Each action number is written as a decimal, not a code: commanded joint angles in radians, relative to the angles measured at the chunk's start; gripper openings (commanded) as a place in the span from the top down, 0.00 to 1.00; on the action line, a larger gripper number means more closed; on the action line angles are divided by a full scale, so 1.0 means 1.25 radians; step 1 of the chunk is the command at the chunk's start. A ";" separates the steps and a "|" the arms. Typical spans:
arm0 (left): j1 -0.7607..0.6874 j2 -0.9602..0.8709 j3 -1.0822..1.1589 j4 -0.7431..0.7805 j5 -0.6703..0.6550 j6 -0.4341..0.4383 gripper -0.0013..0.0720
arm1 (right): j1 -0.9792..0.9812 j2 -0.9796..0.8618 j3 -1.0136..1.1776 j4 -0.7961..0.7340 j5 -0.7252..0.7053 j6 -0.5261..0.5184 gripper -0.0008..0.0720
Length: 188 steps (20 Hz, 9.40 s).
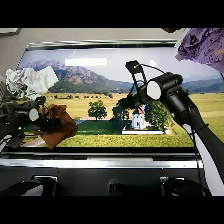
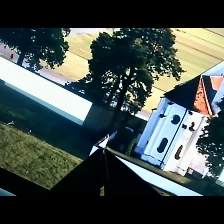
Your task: Fold the clothes and pants, and hang the long-sleeved shirts on hangers.
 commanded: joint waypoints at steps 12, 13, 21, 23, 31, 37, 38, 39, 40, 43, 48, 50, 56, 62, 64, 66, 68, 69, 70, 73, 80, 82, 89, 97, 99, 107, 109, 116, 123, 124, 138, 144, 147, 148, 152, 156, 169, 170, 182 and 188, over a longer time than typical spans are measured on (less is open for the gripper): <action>-0.188 -0.050 0.277 -0.286 0.074 0.073 0.96 | 0.000 0.036 0.067 -0.286 0.177 0.019 0.81; -0.230 -0.061 0.312 -0.294 0.079 0.056 0.96 | -0.001 0.054 0.067 -0.364 0.207 0.019 0.80; -0.519 -0.305 0.500 -0.302 0.090 -0.080 0.96 | -0.194 0.234 0.035 -0.503 0.235 0.046 0.56; -0.532 -0.360 0.515 -0.304 0.088 -0.119 0.86 | -0.336 0.268 -0.011 -0.377 0.202 0.045 0.55; -0.350 -0.273 0.528 -0.188 -0.174 -0.205 0.13 | -0.571 0.164 -0.132 0.135 0.050 0.063 0.09; -0.243 -0.213 0.528 -0.125 -0.205 -0.154 0.14 | -0.552 -0.194 -0.132 0.699 0.021 -0.117 0.09; -0.236 -0.214 0.528 -0.125 -0.205 -0.154 0.14 | -0.540 -0.238 -0.132 0.723 0.016 -0.134 0.09; -0.231 -0.214 0.528 -0.125 -0.204 -0.154 0.14 | -0.527 -0.274 -0.132 0.737 0.005 -0.155 0.09; -0.229 -0.214 0.527 -0.125 -0.204 -0.154 0.14 | -0.514 -0.301 -0.132 0.744 -0.009 -0.171 0.09; -0.228 -0.214 0.527 -0.125 -0.203 -0.154 0.14 | -0.462 -0.353 -0.132 0.743 -0.069 -0.196 0.10; -0.228 -0.214 0.527 -0.124 -0.203 -0.154 0.14 | -0.401 -0.393 -0.132 0.734 -0.154 -0.204 0.20; -0.228 -0.214 0.527 -0.124 -0.203 -0.154 0.14 | -0.388 -0.406 -0.132 0.734 -0.165 -0.201 0.20; -0.223 -0.214 0.520 -0.109 -0.190 -0.153 0.14 | -0.389 -0.414 -0.130 0.731 -0.180 -0.202 0.95; -0.145 -0.232 0.305 -0.514 0.104 0.104 0.14 | -0.389 -0.360 -0.130 0.669 -0.165 -0.204 0.95; -0.139 -0.258 0.254 -0.673 0.156 0.242 0.14 | -0.389 -0.343 -0.130 0.651 -0.150 -0.204 0.95; -0.147 -0.297 0.254 -0.770 0.159 0.319 0.14 | -0.389 -0.336 -0.130 0.642 -0.134 -0.192 0.95; -0.161 -0.327 0.254 -0.791 0.156 0.325 0.14 | -0.389 -0.333 -0.130 0.629 -0.130 -0.179 0.95; -0.166 -0.338 0.254 -0.791 0.144 0.321 0.14 | -0.389 -0.332 -0.130 0.628 -0.131 -0.175 0.95; -0.170 -0.342 0.253 -0.790 0.132 0.320 0.15 | -0.389 -0.332 -0.130 0.628 -0.130 -0.168 0.95; -0.174 -0.341 0.253 -0.788 0.102 0.320 0.16 | -0.389 -0.332 -0.130 0.628 -0.128 -0.168 0.95; -0.190 -0.355 0.253 -0.784 0.086 0.295 0.17 | -0.389 -0.326 -0.130 0.628 -0.125 -0.168 0.95; -0.201 -0.370 0.253 -0.784 0.086 0.291 0.20 | -0.389 -0.313 -0.130 0.622 -0.135 -0.168 0.95; -0.204 -0.373 0.281 -0.770 0.116 0.272 0.96 | -0.389 -0.248 -0.130 0.596 -0.140 -0.165 0.95; -0.093 -0.081 0.548 -0.272 0.068 0.133 0.96 | -0.390 0.021 0.098 0.105 -0.144 -0.017 0.96; -0.069 0.016 0.612 -0.183 0.067 0.079 0.96 | -0.390 0.113 0.159 -0.009 -0.144 0.005 0.95; -0.059 0.359 0.652 -0.009 0.000 -0.026 0.96 | -0.390 0.473 0.209 -0.208 -0.152 0.036 0.95; -0.059 0.397 0.652 -0.009 -0.041 -0.026 0.96 | -0.390 0.518 0.209 -0.207 -0.162 0.046 0.95; -0.059 0.341 0.611 -0.009 -0.044 -0.026 0.96 | -0.390 0.361 0.209 -0.206 -0.235 0.184 0.95; -0.058 0.020 0.485 -0.008 0.027 -0.025 0.96 | -0.389 -0.168 0.209 0.068 -0.251 0.215 0.95; -0.059 -0.038 0.476 -0.006 0.038 -0.023 0.96 | -0.389 -0.240 0.209 0.138 -0.248 0.215 0.95; -0.057 -0.267 0.507 -0.006 0.022 -0.046 0.96 | -0.478 -0.343 0.209 0.311 0.054 0.030 0.28; -0.059 -0.261 0.522 -0.006 -0.091 -0.046 0.96 | -0.790 -0.148 -0.003 0.282 0.202 -0.129 0.30; -0.059 -0.261 0.522 -0.006 -0.101 -0.046 0.96 | -0.887 -0.069 -0.243 0.336 0.186 -0.172 0.24; -0.059 -0.261 0.522 -0.006 -0.101 -0.046 0.96 | -0.899 -0.055 -0.309 0.335 0.174 -0.182 0.24; -0.059 -0.261 0.522 -0.006 -0.101 -0.046 0.96 | -0.895 -0.048 -0.458 0.313 0.123 -0.218 0.24; -0.059 -0.261 0.522 -0.006 -0.101 -0.046 0.96 | -0.895 -0.048 -0.514 0.286 0.093 -0.226 0.24; -0.059 -0.261 0.522 -0.009 -0.101 -0.046 0.96 | -0.895 -0.048 -0.584 0.348 -0.002 -0.229 0.77; -0.059 -0.261 0.522 -0.009 -0.100 -0.046 0.95 | -0.895 -0.048 -0.584 0.367 -0.004 -0.239 0.92; -0.059 -0.263 0.522 -0.009 -0.100 -0.046 0.96 | -0.773 -0.110 -0.097 0.441 -0.197 -0.121 0.95; -0.059 -0.266 0.522 -0.009 -0.101 -0.046 0.96 | -0.620 -0.362 0.347 0.233 -0.154 0.086 0.95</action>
